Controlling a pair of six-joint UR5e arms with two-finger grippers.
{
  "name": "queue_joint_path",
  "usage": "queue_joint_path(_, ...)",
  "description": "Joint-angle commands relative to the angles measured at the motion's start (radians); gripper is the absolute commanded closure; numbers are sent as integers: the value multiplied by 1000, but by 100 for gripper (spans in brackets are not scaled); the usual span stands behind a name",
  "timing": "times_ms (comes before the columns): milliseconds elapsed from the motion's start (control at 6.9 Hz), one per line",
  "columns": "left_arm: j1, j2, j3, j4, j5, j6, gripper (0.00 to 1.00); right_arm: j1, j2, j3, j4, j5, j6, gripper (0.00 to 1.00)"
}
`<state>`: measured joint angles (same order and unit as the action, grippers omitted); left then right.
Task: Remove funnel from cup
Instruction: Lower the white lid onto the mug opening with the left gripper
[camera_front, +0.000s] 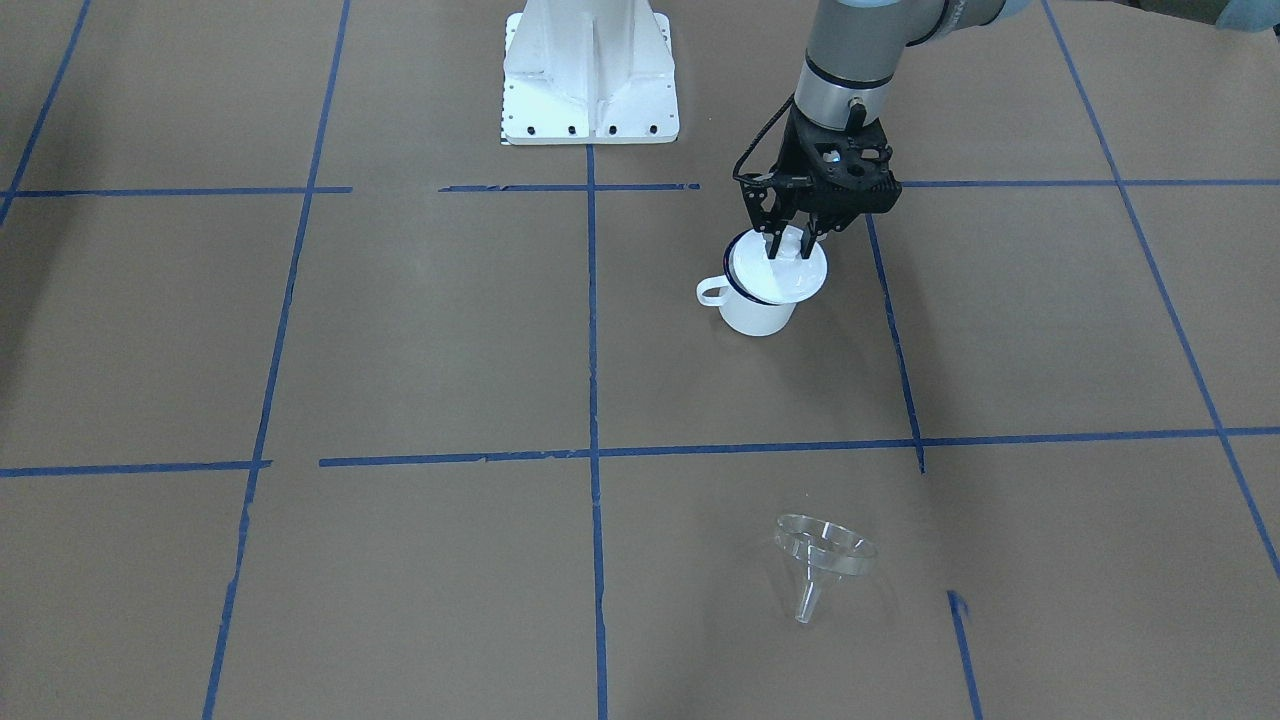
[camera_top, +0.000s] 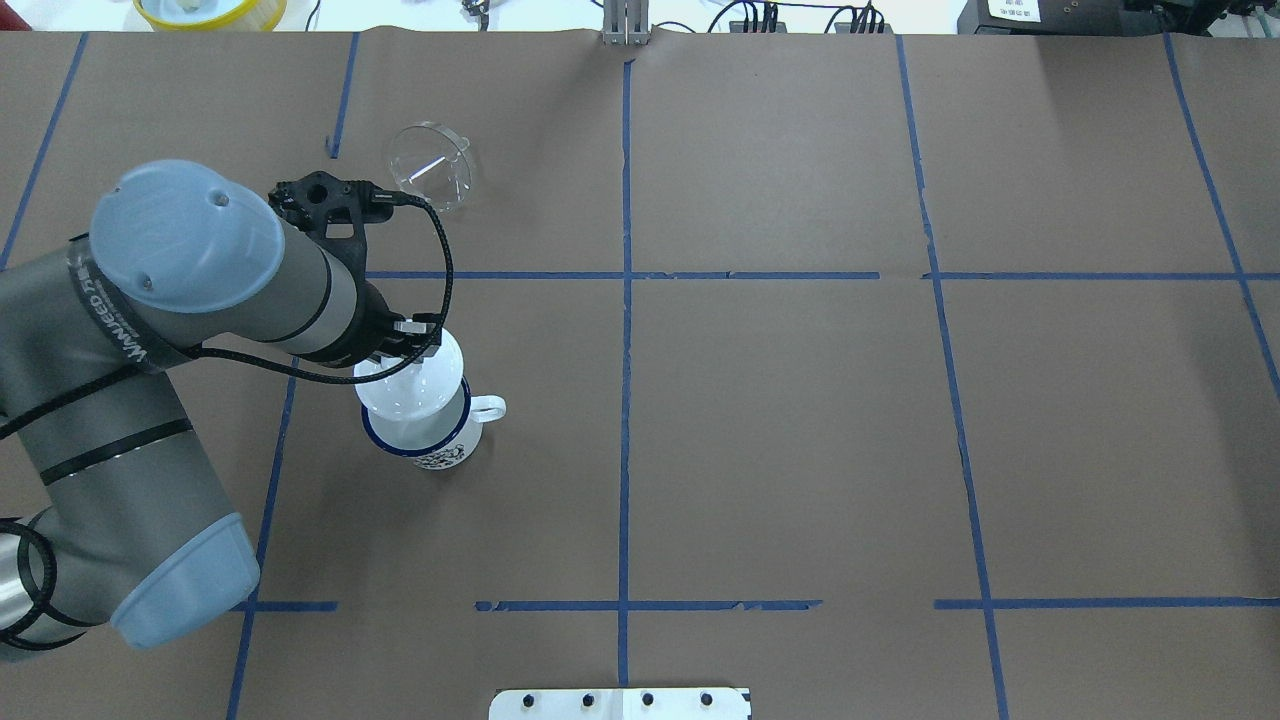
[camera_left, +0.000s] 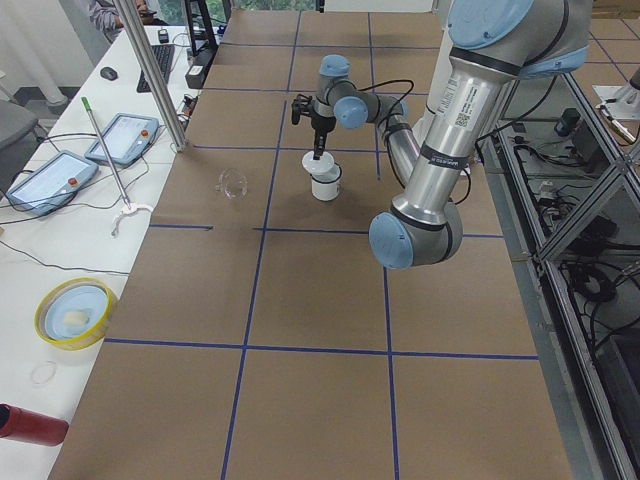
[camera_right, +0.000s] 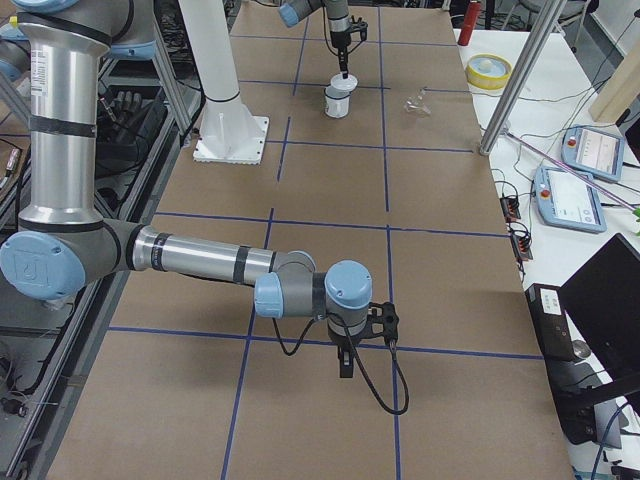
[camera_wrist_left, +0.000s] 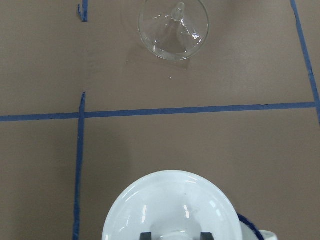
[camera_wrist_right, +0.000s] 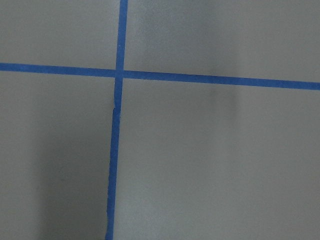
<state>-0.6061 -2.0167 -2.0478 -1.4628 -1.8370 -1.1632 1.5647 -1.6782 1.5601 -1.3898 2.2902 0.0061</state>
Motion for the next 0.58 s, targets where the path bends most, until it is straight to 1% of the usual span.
queue_joint_path(0, 34, 3, 3, -1, 1, -18, 100, 0, 0, 0, 0, 0, 0, 0)
queue_joint_path(435, 34, 7, -2, -1, 2, -18, 100, 0, 0, 0, 0, 0, 0, 0)
